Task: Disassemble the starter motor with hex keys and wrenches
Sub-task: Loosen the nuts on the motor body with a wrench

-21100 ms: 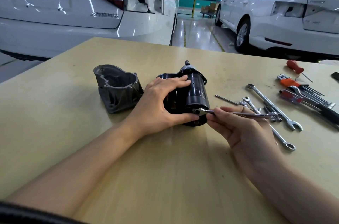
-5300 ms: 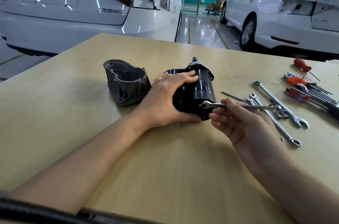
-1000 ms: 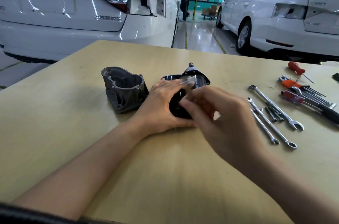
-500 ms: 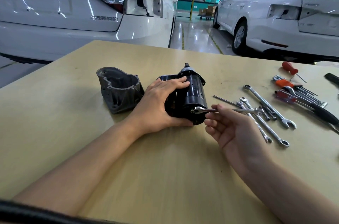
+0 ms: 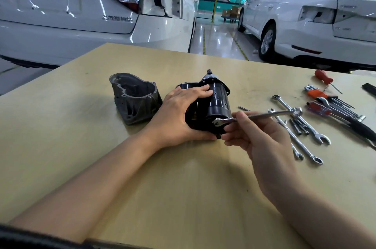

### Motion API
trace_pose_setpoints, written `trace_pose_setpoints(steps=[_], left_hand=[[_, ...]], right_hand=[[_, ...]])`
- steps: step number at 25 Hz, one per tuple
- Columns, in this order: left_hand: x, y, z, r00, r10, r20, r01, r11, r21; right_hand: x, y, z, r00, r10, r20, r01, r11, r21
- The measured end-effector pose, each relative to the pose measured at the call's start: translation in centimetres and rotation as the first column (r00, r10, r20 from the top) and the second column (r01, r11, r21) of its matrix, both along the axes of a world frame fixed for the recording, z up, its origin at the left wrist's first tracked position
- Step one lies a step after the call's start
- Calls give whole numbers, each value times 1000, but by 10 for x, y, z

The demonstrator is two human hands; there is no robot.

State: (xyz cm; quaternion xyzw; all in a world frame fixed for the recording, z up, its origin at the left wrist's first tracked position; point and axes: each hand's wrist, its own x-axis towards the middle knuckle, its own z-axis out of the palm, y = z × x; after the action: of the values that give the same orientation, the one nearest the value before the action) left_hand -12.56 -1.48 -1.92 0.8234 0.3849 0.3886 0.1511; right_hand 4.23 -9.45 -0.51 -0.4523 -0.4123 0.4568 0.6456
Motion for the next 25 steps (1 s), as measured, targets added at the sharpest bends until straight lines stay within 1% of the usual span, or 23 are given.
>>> trace_pose_setpoints(steps=[2,4,5,7,9,10,11,12,13,14,15,16,17,18,19,20,21,22,23,24,25], left_hand=[[0,0,0,1000,4,-2,-4,1000,1],[0,0,1,1000,1,1,-1,1000,-3],[0,0,1,1000,-2,0,2,1000,-5],[-1,1,0,1000,-16,-8,16,1000,-9],[-1,2,0,999,-36,-12,36,999,-19],[-1,2,0,999,-40,-11,39,999,-23],[-1,3,0,999,-37,-10,37,999,-25],[-1,4,0,999,-33,-11,32,999,-25],[-1,4,-1,999,-34,-14,33,999,-28],[-1,5,-1,999,-40,-16,40,999,-33],[-1,5,-1,999,-47,-23,46,998,-37],[-1,6,0,998,-50,-36,49,998,-41],[-2,6,0,998,-47,-50,45,998,-44],[-2,6,1,998,-38,-56,36,999,-41],[-2,5,1,998,-28,-50,26,999,-33],[-2,4,1,999,-18,-40,17,1000,-24],[-2,3,1,999,-11,-31,10,1000,-21],[-1,2,1,1000,-9,-24,9,1000,-22],[-1,2,1,1000,-9,-19,9,1000,-21],[-1,2,1,1000,-9,-15,9,1000,-17],[-1,2,1,1000,-7,-12,7,1000,-11]], right_hand=[[-3,1,6,967,-50,250,23,994,111],[-5,5,14,863,-105,494,-1,978,209],[-6,7,18,779,-132,613,-25,970,242],[-10,9,25,566,-211,797,-73,950,303],[-17,11,31,396,-265,879,-177,918,356],[-22,11,33,311,-250,917,-246,911,332],[-27,12,32,199,-233,952,-308,907,286],[-31,13,29,81,-237,968,-348,903,251],[-34,13,26,-13,-266,964,-373,896,242],[-35,13,24,-82,-311,947,-397,881,256],[-35,12,23,-101,-361,927,-421,860,289],[-33,9,21,-41,-410,911,-443,825,352],[-30,7,18,105,-454,885,-438,777,451],[-25,5,15,292,-458,840,-389,745,542],[-20,4,13,473,-414,777,-305,751,586],[-15,1,12,633,-338,696,-200,797,569],[-10,-1,10,766,-246,595,-103,866,490],[-5,-3,8,871,-163,463,-25,927,373],[2,-4,6,942,-115,315,35,968,247],[7,-4,5,982,-84,168,63,990,124],[11,-3,4,998,-60,32,59,998,22]])
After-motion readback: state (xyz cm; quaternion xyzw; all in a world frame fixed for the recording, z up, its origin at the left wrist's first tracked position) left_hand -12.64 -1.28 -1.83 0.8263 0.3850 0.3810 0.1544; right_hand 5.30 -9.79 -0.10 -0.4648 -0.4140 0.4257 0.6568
